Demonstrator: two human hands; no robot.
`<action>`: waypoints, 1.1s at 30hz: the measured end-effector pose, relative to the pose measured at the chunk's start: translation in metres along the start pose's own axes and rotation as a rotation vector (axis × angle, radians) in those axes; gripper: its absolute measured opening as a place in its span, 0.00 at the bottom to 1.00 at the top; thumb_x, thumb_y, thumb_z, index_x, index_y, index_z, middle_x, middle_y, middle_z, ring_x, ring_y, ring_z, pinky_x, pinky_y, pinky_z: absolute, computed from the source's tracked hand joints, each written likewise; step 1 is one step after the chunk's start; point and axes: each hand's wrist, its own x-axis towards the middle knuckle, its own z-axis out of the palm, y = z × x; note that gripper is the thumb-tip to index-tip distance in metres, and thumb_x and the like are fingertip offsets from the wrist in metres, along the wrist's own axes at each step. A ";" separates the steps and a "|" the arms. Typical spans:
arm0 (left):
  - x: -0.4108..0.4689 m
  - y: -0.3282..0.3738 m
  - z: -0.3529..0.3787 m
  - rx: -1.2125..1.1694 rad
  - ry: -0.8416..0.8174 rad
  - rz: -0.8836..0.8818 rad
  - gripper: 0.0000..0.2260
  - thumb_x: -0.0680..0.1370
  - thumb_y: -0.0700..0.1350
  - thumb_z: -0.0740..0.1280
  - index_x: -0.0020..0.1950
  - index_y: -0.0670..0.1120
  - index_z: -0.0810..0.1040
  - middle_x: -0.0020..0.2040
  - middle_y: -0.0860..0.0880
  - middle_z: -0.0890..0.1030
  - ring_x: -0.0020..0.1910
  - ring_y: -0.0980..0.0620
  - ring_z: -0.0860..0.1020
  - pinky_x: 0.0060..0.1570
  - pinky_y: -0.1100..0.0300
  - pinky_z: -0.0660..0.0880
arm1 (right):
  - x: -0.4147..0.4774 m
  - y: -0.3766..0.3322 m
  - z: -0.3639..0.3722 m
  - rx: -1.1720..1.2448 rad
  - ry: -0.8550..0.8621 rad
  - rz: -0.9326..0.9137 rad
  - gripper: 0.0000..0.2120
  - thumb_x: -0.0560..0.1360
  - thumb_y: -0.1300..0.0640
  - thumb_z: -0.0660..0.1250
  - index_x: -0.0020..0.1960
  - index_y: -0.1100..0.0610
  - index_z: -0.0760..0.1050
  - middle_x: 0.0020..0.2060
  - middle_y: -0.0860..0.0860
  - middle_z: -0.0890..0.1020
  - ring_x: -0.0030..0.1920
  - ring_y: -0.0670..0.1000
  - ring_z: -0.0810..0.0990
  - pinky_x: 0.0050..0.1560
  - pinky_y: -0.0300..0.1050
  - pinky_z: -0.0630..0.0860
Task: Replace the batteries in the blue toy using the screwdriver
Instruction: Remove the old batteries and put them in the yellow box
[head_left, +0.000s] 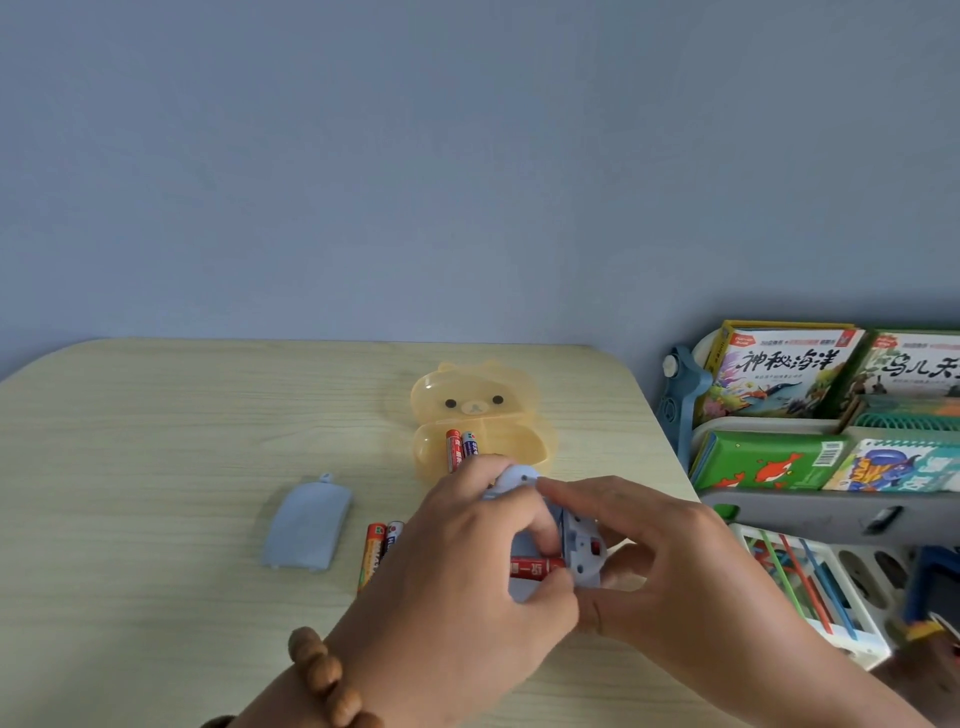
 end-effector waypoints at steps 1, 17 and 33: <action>0.000 -0.001 -0.002 -0.002 -0.005 -0.006 0.08 0.72 0.58 0.69 0.45 0.56 0.77 0.63 0.68 0.67 0.64 0.67 0.68 0.58 0.70 0.67 | 0.000 0.000 0.000 -0.002 -0.001 0.007 0.35 0.62 0.61 0.83 0.65 0.44 0.78 0.54 0.37 0.83 0.50 0.44 0.83 0.44 0.39 0.82; 0.037 -0.029 -0.042 -0.545 0.332 -0.168 0.04 0.77 0.45 0.73 0.48 0.54 0.85 0.37 0.50 0.87 0.32 0.51 0.85 0.44 0.53 0.83 | 0.000 -0.012 -0.003 0.035 -0.023 0.103 0.35 0.58 0.51 0.85 0.62 0.36 0.78 0.51 0.34 0.81 0.38 0.43 0.81 0.40 0.29 0.76; 0.066 -0.080 -0.051 0.082 0.086 0.038 0.21 0.62 0.60 0.79 0.52 0.57 0.85 0.48 0.59 0.82 0.47 0.61 0.80 0.51 0.54 0.79 | 0.002 -0.008 -0.002 0.014 -0.026 0.059 0.34 0.57 0.49 0.85 0.60 0.34 0.78 0.52 0.34 0.82 0.45 0.44 0.82 0.41 0.32 0.79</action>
